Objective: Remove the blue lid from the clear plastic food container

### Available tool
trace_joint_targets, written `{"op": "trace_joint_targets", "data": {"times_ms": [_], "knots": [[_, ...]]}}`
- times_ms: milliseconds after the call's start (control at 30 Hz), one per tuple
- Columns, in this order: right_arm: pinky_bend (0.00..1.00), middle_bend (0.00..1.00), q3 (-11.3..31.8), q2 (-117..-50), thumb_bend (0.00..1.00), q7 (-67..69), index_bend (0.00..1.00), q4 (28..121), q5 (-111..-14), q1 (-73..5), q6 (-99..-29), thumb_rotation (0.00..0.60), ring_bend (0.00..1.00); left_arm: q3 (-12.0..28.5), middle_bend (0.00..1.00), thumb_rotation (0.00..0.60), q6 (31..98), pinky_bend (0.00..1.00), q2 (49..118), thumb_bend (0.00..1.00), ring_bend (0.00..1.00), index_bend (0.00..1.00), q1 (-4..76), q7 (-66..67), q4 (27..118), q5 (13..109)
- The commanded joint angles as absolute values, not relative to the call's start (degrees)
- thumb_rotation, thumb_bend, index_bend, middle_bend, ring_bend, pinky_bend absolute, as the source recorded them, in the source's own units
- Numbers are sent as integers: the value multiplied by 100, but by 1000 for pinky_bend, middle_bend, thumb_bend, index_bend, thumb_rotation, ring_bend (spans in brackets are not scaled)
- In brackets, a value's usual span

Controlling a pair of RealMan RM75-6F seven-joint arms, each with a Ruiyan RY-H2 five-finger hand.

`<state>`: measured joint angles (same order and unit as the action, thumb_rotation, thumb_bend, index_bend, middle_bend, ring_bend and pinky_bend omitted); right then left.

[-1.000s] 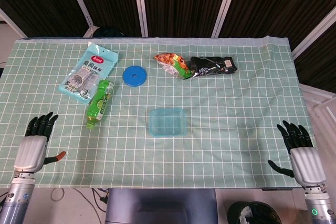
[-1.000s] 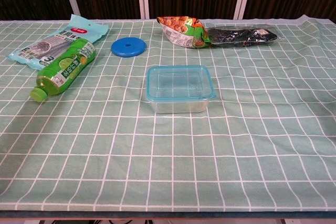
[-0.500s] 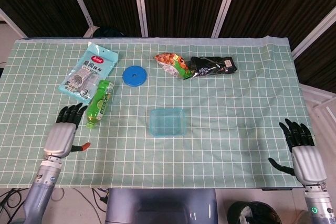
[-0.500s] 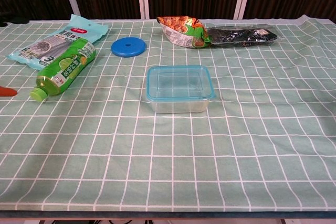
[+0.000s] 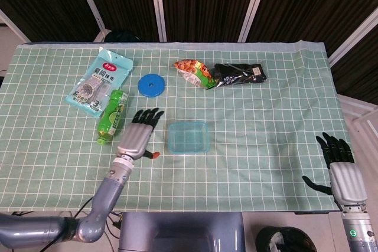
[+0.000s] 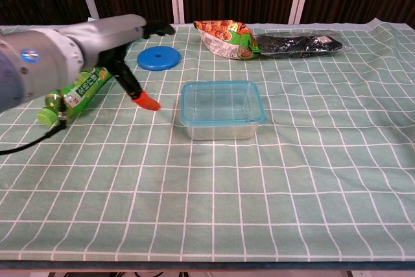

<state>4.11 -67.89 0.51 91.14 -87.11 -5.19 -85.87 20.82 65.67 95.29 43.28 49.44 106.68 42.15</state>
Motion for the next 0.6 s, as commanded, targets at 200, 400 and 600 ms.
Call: {"op": "trace_joint_targets", "data": {"times_ms": [200,400,600], "knots": [[0,0,446,-6768,265,105,0,9181,-8602,-524,-8527,600,0,2204,0,600,6466,0,10422,0,0,0,5133,5408,9870,3570],[0,0,432,-6763,266,100,0,9211,-8590,-532,-8483,600,0,2248,0,600,6285,0,10871,0,0,0,5520,5452,9116,3277],[0,0,438,-6762,266,117,0,9240,-8569,-528,-8480,600,0,2342,0,600,6097,0,11142,0,0,0,5834,5367,8437,3234]]}}
